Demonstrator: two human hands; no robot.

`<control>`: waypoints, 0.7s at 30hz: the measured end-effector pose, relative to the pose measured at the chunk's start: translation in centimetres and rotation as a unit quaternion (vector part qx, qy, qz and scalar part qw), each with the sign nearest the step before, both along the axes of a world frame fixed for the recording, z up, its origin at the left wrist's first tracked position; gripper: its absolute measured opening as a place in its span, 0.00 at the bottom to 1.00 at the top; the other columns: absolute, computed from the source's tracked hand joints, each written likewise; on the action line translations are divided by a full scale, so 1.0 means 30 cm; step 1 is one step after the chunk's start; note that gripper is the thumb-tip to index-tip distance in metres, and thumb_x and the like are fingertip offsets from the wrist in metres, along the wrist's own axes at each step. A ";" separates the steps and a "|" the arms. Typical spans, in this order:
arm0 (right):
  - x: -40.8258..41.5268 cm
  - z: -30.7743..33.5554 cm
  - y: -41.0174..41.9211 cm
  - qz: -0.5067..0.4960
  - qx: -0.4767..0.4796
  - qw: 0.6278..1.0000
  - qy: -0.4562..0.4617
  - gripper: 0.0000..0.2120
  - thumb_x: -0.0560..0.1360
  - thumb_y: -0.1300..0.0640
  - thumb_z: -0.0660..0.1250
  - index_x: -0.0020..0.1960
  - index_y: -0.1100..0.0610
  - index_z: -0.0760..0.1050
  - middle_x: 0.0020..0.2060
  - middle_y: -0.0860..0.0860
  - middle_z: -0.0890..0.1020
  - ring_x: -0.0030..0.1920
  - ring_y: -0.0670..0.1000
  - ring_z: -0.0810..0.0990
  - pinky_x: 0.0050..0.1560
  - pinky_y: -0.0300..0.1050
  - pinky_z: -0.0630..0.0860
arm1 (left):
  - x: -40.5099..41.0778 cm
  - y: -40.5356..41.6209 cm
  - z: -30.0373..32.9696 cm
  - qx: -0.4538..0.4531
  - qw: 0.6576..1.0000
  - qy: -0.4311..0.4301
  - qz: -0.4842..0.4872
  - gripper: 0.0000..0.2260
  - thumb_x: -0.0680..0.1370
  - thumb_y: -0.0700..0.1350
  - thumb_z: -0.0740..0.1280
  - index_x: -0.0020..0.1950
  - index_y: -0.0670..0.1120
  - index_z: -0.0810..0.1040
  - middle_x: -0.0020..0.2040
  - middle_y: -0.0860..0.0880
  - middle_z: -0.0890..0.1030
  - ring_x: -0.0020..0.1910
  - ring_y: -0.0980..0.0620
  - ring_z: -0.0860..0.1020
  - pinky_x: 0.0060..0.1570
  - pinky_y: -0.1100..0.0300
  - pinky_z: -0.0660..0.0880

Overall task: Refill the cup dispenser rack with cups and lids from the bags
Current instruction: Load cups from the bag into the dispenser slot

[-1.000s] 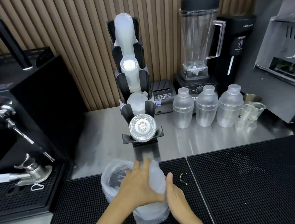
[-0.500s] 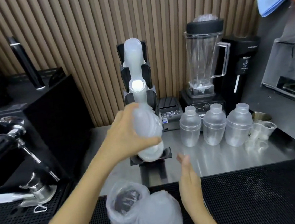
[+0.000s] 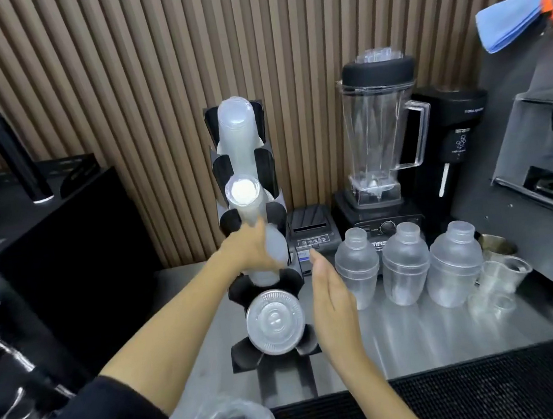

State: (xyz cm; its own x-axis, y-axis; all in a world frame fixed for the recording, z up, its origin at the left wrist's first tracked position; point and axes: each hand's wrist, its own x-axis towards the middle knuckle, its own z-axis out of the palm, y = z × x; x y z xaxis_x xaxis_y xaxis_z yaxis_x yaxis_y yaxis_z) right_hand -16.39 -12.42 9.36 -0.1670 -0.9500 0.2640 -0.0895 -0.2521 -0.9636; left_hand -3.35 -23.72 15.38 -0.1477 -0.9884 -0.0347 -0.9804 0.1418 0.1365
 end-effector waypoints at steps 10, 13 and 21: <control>0.006 -0.053 -0.055 -0.013 0.022 0.999 -0.019 0.19 0.80 0.47 0.50 0.68 0.49 0.67 0.64 0.41 0.72 0.65 0.36 0.67 0.64 0.31 0.60 | 0.019 -0.086 -0.068 0.106 0.985 -0.129 -0.037 0.42 0.77 0.64 0.56 0.76 0.42 0.37 0.75 0.41 0.47 0.70 0.36 0.58 0.70 0.44 0.59; 0.014 -0.057 -0.065 -0.013 0.027 0.999 -0.027 0.19 0.80 0.48 0.50 0.68 0.49 0.68 0.64 0.41 0.72 0.65 0.37 0.67 0.63 0.30 0.61 | 0.011 -0.086 -0.065 0.116 0.984 -0.124 -0.051 0.37 0.78 0.60 0.58 0.77 0.48 0.39 0.76 0.43 0.46 0.72 0.37 0.55 0.71 0.44 0.58; 0.042 -0.039 -0.059 -0.004 0.017 1.000 0.005 0.18 0.80 0.49 0.50 0.68 0.50 0.68 0.65 0.43 0.73 0.64 0.38 0.68 0.63 0.32 0.60 | -0.031 -0.078 -0.071 0.104 0.981 -0.164 -0.023 0.35 0.79 0.58 0.58 0.77 0.47 0.41 0.77 0.45 0.46 0.72 0.36 0.57 0.71 0.45 0.58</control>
State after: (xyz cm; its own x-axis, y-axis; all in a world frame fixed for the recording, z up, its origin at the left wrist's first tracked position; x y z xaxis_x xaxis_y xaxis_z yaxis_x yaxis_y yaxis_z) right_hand -15.11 -14.20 8.20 -0.1730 -0.9567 0.2340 -0.1006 -0.2192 -0.9705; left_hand -4.27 -26.06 13.24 -0.1398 -0.9472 -0.2887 -0.9695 0.1903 -0.1547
